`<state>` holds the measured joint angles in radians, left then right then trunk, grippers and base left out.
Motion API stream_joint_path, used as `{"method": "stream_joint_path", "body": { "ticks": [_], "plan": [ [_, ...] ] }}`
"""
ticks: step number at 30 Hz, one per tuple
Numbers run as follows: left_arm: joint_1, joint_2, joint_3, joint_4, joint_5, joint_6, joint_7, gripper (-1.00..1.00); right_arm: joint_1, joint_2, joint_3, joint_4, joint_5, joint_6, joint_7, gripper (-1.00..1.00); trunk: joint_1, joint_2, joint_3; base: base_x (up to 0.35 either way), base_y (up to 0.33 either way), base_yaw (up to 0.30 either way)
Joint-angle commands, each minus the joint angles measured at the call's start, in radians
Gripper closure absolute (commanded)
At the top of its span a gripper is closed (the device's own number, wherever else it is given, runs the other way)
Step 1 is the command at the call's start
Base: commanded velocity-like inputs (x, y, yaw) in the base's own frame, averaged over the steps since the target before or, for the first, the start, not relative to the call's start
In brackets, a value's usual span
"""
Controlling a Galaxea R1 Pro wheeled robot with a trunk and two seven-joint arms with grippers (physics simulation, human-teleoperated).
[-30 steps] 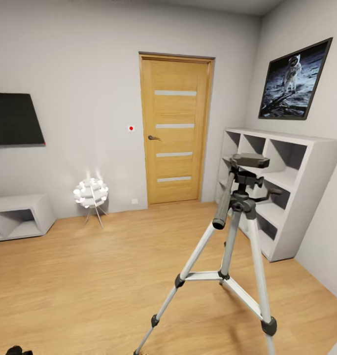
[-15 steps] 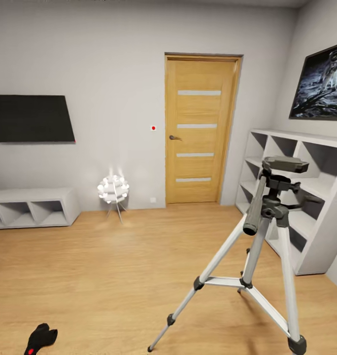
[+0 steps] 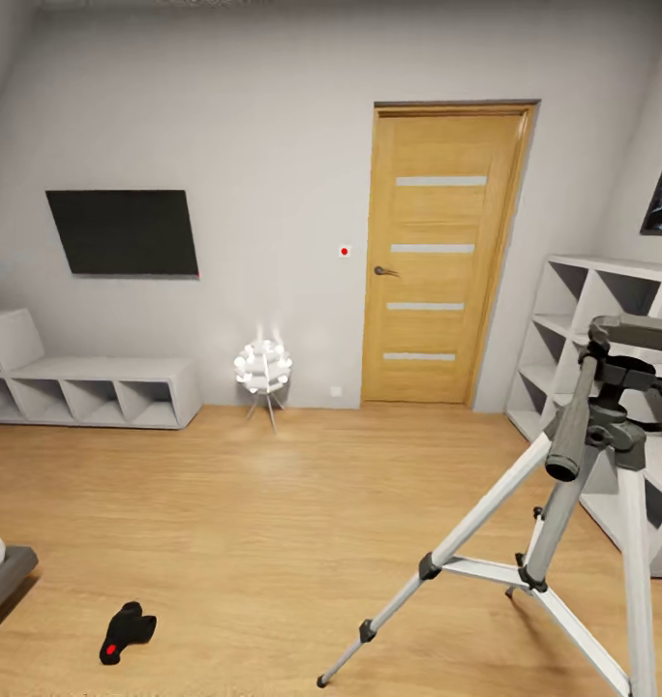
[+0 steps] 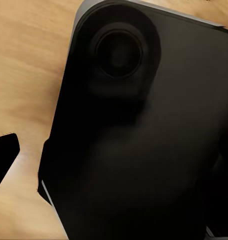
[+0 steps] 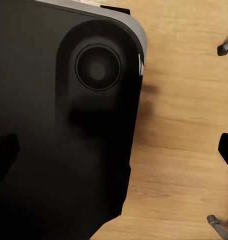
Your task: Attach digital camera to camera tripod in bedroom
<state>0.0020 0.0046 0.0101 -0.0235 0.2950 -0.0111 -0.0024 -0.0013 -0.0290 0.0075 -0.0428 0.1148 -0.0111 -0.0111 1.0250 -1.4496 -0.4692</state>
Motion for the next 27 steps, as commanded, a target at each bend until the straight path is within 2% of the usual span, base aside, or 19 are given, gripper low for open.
{"method": "stream_joint_path", "body": {
  "ticks": [1,13,27],
  "plan": [
    [0.000,0.000,0.001,-0.001,0.004,-0.001,0.000,-1.00,0.000,0.000,0.000,0.000,0.010,-0.001,-0.001,-1.00,0.000,0.000,-0.001,0.025,0.000,0.273],
    [0.000,0.000,0.001,-0.001,0.004,-0.001,-0.001,-1.00,0.000,0.000,0.000,0.000,0.010,-0.001,-0.001,-1.00,0.000,0.000,-0.001,0.072,0.009,0.273],
    [0.000,-0.001,0.001,-0.001,0.004,-0.001,-0.001,-1.00,0.000,0.000,0.000,0.000,0.010,-0.001,-0.001,-1.00,0.000,0.000,-0.001,0.117,0.090,0.273]
  ]
}}
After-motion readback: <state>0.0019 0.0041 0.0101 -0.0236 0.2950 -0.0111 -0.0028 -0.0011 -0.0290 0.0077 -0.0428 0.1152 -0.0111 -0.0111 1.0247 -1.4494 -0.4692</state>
